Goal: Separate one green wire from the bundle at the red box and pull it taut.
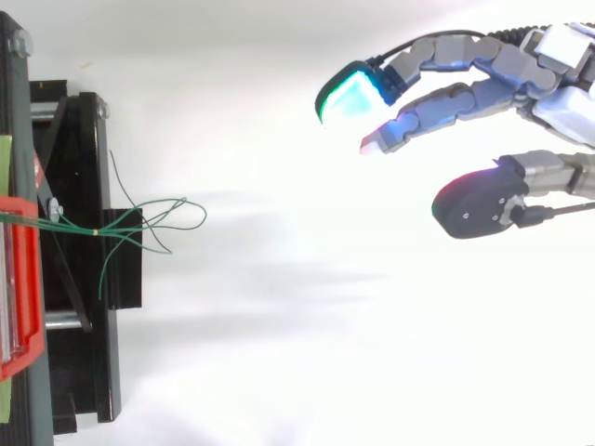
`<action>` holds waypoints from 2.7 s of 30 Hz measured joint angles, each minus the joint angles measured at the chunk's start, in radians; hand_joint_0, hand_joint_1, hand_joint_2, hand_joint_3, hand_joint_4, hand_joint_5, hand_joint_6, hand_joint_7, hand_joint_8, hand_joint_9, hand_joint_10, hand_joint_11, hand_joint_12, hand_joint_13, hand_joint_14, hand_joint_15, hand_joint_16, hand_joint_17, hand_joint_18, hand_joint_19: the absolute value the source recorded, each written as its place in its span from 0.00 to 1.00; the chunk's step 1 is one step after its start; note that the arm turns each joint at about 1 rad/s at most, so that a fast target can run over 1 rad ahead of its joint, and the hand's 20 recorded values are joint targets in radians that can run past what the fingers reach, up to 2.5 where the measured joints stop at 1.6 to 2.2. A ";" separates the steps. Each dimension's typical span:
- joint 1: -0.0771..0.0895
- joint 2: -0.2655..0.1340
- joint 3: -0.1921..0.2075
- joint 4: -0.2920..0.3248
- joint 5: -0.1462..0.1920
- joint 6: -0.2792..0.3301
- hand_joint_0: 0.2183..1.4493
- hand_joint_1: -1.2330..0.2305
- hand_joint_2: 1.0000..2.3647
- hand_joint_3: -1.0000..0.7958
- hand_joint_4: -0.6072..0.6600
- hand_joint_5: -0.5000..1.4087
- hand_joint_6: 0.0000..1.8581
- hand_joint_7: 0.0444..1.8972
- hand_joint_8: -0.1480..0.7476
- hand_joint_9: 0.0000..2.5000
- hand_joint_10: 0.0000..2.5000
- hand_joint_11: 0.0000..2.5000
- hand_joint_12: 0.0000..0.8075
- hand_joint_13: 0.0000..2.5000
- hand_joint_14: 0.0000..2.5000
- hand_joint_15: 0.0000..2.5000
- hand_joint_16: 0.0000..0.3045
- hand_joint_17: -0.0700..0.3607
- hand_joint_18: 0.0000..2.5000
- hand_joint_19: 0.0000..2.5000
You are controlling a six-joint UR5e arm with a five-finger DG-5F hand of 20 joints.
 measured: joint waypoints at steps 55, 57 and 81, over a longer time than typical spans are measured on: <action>-0.055 -0.300 0.207 0.187 -0.005 -0.038 0.23 0.41 0.00 0.29 0.66 0.18 0.27 0.39 0.41 0.35 0.00 0.13 0.40 0.31 0.01 0.19 0.13 0.38 0.18 0.20; -0.055 -0.304 0.222 0.182 -0.006 -0.044 0.23 0.41 0.00 0.29 0.66 0.18 0.27 0.39 0.41 0.35 0.00 0.13 0.40 0.31 0.01 0.19 0.13 0.38 0.18 0.21; -0.037 -0.398 0.420 0.116 -0.070 -0.044 0.23 0.41 0.00 0.29 0.67 0.18 0.27 0.39 0.41 0.36 0.00 0.14 0.40 0.33 0.01 0.21 0.13 0.37 0.18 0.21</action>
